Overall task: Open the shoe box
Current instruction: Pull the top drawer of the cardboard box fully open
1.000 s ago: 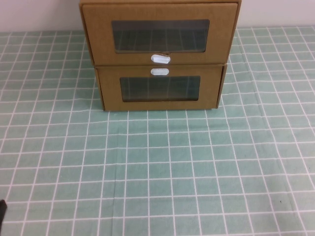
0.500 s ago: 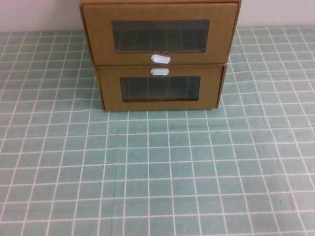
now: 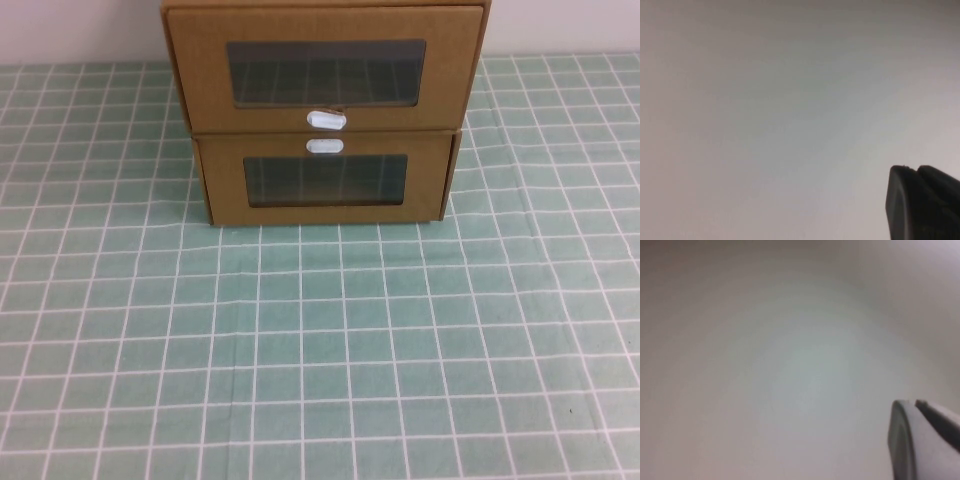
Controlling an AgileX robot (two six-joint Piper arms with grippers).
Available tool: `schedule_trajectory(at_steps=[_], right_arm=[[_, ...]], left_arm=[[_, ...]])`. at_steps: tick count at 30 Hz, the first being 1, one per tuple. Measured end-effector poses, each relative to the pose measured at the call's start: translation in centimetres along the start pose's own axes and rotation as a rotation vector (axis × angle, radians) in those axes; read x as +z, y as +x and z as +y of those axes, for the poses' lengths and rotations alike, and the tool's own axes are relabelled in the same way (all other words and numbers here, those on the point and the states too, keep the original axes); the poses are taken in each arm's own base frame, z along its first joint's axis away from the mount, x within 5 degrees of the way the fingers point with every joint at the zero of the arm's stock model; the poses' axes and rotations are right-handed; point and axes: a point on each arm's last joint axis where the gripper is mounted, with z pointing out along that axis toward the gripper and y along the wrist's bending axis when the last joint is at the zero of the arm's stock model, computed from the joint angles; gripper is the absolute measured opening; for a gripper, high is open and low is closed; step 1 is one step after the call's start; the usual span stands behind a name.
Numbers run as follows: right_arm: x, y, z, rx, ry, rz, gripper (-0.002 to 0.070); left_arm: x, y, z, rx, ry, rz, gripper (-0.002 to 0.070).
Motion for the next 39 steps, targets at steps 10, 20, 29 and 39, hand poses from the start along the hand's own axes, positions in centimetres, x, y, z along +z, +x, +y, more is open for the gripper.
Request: schedule_trajectory(at_steps=[10, 20, 29, 39], right_arm=[[6.4, -10.9, 3.4, 0.096, -0.05, -0.022, -0.0013], [15.9, -6.2, 3.6, 0.0, 0.071, 0.715, -0.0013], [19.3, 2.1, 2.7, 0.027, 0.081, 0.957, -0.0014], [20.3, 14.4, 10.0, -0.294, -0.524, 1.309, -0.0013]], left_arm=[[7.5, -10.1, -2.7, 0.021, 0.056, -0.056, -0.0005], [19.6, -8.0, -5.5, 0.062, 0.124, 0.534, -0.0005], [23.7, 2.9, -4.9, 0.064, 0.084, 0.831, -0.0005], [30.1, 14.2, -8.0, 0.133, 0.255, 1.168, -0.0005]])
